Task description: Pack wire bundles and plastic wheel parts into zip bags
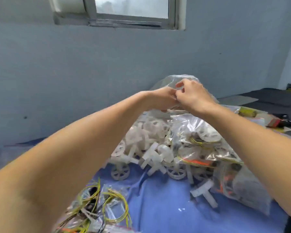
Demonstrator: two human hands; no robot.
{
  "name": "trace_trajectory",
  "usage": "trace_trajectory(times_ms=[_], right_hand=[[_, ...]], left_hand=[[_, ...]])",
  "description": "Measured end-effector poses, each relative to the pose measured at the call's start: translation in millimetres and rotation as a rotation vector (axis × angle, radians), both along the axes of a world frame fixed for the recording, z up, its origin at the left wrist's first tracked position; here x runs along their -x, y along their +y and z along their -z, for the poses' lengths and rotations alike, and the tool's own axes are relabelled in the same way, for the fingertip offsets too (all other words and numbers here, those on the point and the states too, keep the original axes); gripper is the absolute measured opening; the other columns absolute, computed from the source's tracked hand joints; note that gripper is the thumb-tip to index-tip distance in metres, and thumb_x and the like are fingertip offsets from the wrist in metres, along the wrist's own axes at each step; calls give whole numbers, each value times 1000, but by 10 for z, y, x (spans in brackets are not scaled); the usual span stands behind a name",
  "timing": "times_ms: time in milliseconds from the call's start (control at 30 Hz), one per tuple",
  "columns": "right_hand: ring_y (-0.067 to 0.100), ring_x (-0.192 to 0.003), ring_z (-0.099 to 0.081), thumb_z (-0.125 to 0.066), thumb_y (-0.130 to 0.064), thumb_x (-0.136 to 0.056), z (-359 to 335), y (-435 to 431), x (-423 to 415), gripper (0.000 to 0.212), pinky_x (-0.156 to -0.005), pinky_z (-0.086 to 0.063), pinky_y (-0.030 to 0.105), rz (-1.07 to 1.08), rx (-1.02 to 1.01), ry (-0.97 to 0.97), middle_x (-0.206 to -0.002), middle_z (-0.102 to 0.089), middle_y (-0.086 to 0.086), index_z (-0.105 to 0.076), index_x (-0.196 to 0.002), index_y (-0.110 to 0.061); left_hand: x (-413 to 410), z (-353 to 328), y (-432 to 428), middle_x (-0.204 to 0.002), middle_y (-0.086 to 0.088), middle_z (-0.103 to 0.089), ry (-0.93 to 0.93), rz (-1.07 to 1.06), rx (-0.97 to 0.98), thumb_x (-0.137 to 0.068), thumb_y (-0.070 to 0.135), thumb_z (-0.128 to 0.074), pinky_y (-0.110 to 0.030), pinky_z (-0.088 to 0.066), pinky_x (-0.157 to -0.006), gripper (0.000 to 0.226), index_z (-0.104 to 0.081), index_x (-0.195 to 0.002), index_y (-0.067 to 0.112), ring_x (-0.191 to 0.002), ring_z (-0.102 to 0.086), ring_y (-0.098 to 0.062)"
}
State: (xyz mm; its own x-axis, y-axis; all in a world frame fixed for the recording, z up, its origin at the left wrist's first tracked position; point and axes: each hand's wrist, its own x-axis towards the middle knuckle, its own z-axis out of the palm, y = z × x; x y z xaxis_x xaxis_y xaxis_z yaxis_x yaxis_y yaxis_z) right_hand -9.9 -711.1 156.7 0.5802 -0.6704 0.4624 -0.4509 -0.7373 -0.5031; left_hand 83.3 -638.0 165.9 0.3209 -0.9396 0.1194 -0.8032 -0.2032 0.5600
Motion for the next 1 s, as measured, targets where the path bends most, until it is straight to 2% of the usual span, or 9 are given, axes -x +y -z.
trace_trajectory(times_ms=[167, 300, 433, 533, 600, 733, 833, 933, 1000], right_hand=[[29, -119, -55, -48, -27, -93, -10, 1602, -479, 36, -100, -44, 43, -301, 68, 0, -127, -60, 8, -56, -128, -23], [27, -118, -54, -45, -28, -94, 256, 2950, -810, 36, -100, -43, 44, -542, 40, 60, -127, -59, 5, -54, -129, -24], [26, -116, -56, -45, -26, -95, 624, 4153, -1052, 36, -97, -46, 41, -763, -31, 138, -127, -62, 6, -53, -130, -21], [29, -111, -59, -44, -27, -96, 958, 4884, -1143, 35, -92, -49, 41, -894, -94, 225, -122, -64, 8, -53, -129, -18], [29, -111, -59, -43, -28, -98, 1191, 5281, -1175, 38, -92, -50, 41, -981, -144, 291, -127, -62, 9, -51, -133, -17], [30, -115, -56, -44, -28, -97, 1617, 5814, -1235, 43, -88, -45, 32, -1045, -226, 464, -134, -58, 12, -48, -138, -14], [33, -119, -55, -45, -32, -97, 1860, 6000, -1260, 47, -98, -46, 39, -988, -307, 554, -135, -55, 16, -48, -138, -8], [33, -116, -57, -49, -37, -98, 1990, 6064, -1290, 50, -96, -47, 38, -934, -349, 540, -132, -58, 17, -50, -133, -2], [33, -111, -60, -51, -36, -98, 2013, 6081, -1309, 48, -92, -49, 38, -927, -356, 520, -128, -60, 17, -53, -128, 1]], left_hand=[[-368, -156, 1888, -90, -2, -65, -41, -128, -176, -98, 21, -50, -25, -50, -65, 13, -61, -93, 17, -74, -61, -15], [-613, -51, 3534, -105, -6, -70, -137, -361, -352, -99, 29, -47, -41, -55, -82, 20, -64, -102, 18, -87, -68, -22], [-712, 275, 5072, -90, 16, -63, -232, -545, -529, -98, 35, -48, -29, -50, -82, 29, -64, -119, 22, -80, -63, -4], [-668, 590, 5983, -97, 15, -61, -187, -683, -587, -99, 35, -47, -19, -44, -70, 30, -63, -121, 21, -76, -58, 3], [-621, 794, 6444, -104, 10, -62, -123, -766, -601, -100, 34, -47, -17, -45, -69, 31, -63, -122, 19, -79, -60, -1], [-557, 1203, 7091, -130, -2, -60, -66, -955, -604, -99, 33, -48, -26, -44, -92, 35, -59, -128, 17, -112, -58, -18], [-512, 1504, 7425, -130, -6, -60, 21, -1064, -541, -99, 31, -50, -27, -44, -93, 38, -54, -131, 12, -114, -58, -21], [-452, 1725, 7608, -128, -8, -58, 55, -1133, -426, -96, 29, -54, -24, -42, -89, 42, -50, -135, 12, -110, -57, -20], [-435, 1841, 7669, -137, -11, -49, 24, -1165, -378, -95, 30, -56, -26, -40, -98, 49, -45, -139, 10, -120, -53, -23]])
